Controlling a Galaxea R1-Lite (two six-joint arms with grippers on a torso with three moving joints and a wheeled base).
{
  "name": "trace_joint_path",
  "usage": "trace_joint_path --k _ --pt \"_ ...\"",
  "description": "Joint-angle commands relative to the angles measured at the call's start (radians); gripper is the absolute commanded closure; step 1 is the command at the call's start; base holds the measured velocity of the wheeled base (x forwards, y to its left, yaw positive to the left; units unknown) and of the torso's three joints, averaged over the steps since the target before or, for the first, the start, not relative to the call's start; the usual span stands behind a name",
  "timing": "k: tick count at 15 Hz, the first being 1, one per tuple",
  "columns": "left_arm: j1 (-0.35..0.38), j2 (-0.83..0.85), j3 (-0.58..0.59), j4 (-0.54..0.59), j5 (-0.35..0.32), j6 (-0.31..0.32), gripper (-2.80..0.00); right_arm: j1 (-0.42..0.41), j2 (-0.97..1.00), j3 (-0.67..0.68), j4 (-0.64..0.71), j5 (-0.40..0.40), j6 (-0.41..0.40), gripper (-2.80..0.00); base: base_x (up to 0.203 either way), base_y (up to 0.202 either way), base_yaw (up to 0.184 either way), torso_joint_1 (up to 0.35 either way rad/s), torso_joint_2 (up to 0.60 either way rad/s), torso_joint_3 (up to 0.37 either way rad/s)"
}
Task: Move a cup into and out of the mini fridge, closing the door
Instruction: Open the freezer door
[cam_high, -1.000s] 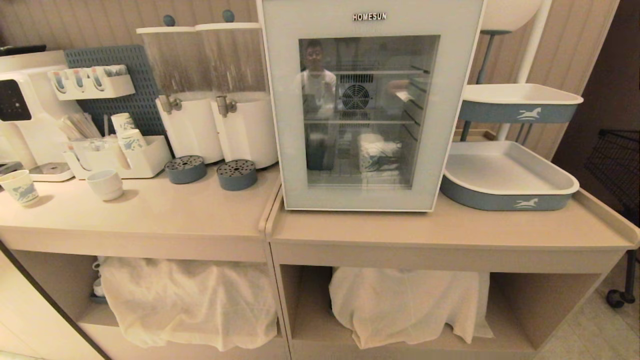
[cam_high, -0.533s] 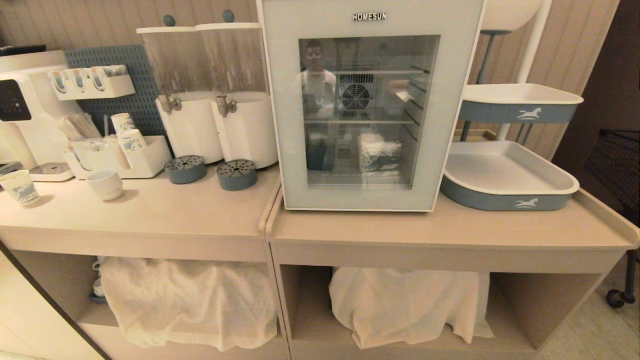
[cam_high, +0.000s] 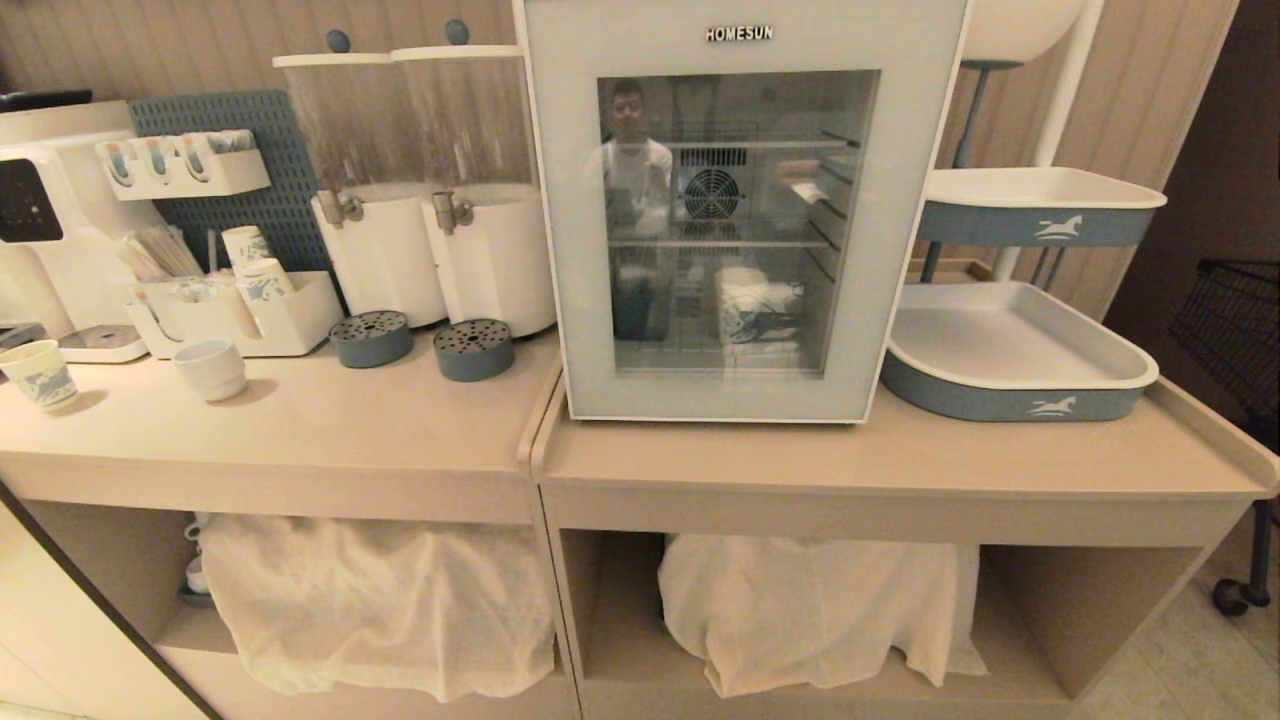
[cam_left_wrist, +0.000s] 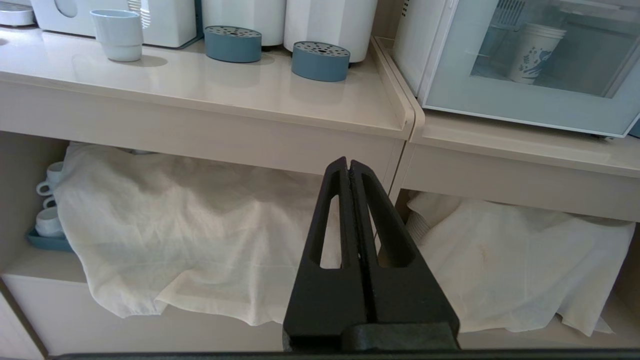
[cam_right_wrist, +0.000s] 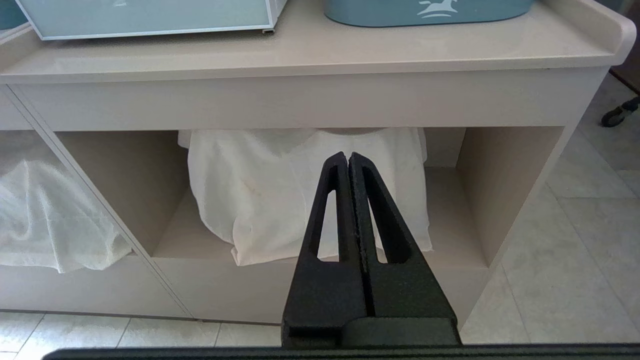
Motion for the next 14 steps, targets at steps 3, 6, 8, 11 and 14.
trace_joint_path --k 3,6,8,11,14 --pt "-0.001 -0.003 0.04 -0.001 0.0 0.0 0.0 0.0 0.002 0.0 0.001 0.0 0.0 0.0 0.0 0.0 0.0 0.0 0.0 0.0" --pt "-0.001 -0.003 0.04 -0.001 0.0 0.0 0.0 0.0 0.002 0.0 0.001 0.0 0.0 0.0 0.0 0.0 0.0 0.0 0.0 0.0" --pt "-0.001 -0.003 0.04 -0.001 0.0 0.0 0.0 0.0 0.002 0.0 0.001 0.0 0.0 0.0 0.0 0.0 0.0 0.0 0.0 0.0" --pt "-0.001 -0.003 0.04 -0.001 0.0 0.0 0.0 0.0 0.002 -0.001 0.001 0.0 0.0 0.0 0.0 0.0 0.0 0.0 0.0 0.0" --pt "-0.001 -0.003 0.04 -0.001 -0.001 0.003 0.0 0.0 0.002 0.0 0.001 0.0 0.003 0.0 0.0 0.0 0.0 0.0 0.0 0.0"
